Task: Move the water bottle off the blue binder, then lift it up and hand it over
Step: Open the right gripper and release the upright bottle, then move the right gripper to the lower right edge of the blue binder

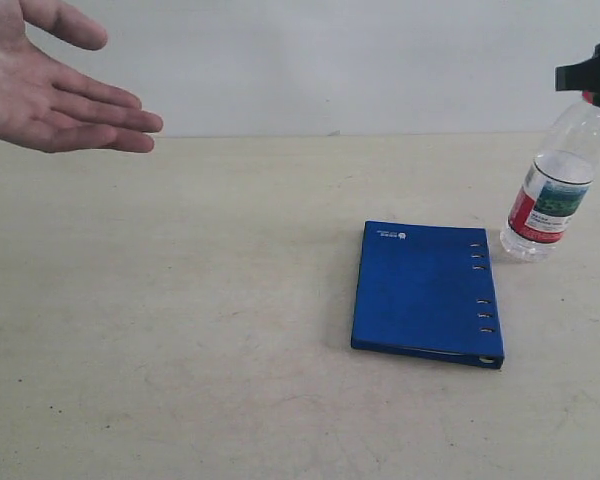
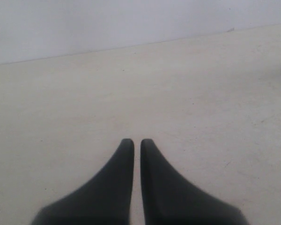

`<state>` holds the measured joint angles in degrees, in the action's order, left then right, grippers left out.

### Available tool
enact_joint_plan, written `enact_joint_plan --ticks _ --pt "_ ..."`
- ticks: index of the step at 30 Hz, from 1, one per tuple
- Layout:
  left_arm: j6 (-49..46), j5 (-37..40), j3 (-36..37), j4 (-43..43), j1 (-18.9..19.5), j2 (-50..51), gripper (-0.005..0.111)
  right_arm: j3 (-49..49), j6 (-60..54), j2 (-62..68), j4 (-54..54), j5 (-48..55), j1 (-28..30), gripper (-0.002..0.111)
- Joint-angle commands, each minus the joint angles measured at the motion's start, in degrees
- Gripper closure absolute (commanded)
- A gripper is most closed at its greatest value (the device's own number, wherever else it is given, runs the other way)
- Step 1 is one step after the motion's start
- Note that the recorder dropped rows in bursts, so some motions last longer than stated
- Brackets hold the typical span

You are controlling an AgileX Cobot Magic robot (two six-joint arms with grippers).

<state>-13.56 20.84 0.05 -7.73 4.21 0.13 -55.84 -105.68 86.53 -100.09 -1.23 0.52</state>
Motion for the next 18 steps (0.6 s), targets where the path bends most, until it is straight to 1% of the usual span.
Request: enact_joint_plan --ticks 1,4,6,7,8,9,10,11,12,13,14,15,16,18 --pt "-0.22 -0.01 -0.05 -0.39 -0.11 -0.13 0.102 -0.46 -1.26 -6.04 0.14 0.43 -0.02 0.06" --pt "-0.22 -0.01 -0.05 -0.39 -0.11 -0.13 0.102 -0.17 0.48 -12.36 0.14 3.66 -0.43 0.06" --pt "-0.22 -0.01 -0.05 -0.39 -0.11 -0.13 0.102 1.37 1.74 -17.61 0.14 10.57 -2.37 0.06" --pt "-0.22 -0.01 -0.05 -0.39 -0.11 -0.13 0.102 3.01 3.6 -20.26 0.14 15.62 -4.24 0.06" --pt "-0.22 -0.01 -0.05 -0.39 -0.11 -0.13 0.102 4.16 5.22 -21.51 0.14 18.61 -5.49 0.06" --pt "-0.22 -0.01 -0.05 -0.39 -0.11 -0.13 0.102 7.03 9.78 -23.29 2.62 24.36 -7.87 0.063" --pt "-0.22 -0.01 -0.05 -0.39 -0.11 -0.13 0.102 9.88 18.87 -24.24 13.05 30.16 -10.35 0.075" --pt "-0.22 -0.01 -0.05 -0.39 -0.11 -0.13 0.102 11.53 24.46 -24.49 20.23 33.23 -11.4 0.085" --pt "-0.22 -0.01 -0.05 -0.39 -0.11 -0.13 0.102 14.83 34.16 -24.37 33.12 38.81 -13.02 0.104" --pt "-0.22 -0.01 -0.05 -0.39 -0.11 -0.13 0.102 16.97 38.84 -24.23 38.72 40.34 -13.77 0.108" --pt "-0.22 -0.01 -0.05 -0.39 -0.11 -0.13 0.102 21.67 45.79 -24.24 45.39 39.88 -14.32 0.108" --pt "-0.22 -0.01 -0.05 -0.39 -0.11 -0.13 0.102 24.05 48.64 -24.13 46.58 38.67 -14.32 0.108" --pt "-0.22 -0.01 -0.05 -0.39 -0.11 -0.13 0.102 28.09 52.91 -24.15 47.25 35.14 -14.32 0.108" --pt "-0.22 -0.01 -0.05 -0.39 -0.11 -0.13 0.102 31.34 56.96 -24.15 47.48 31.63 -14.32 0.108"
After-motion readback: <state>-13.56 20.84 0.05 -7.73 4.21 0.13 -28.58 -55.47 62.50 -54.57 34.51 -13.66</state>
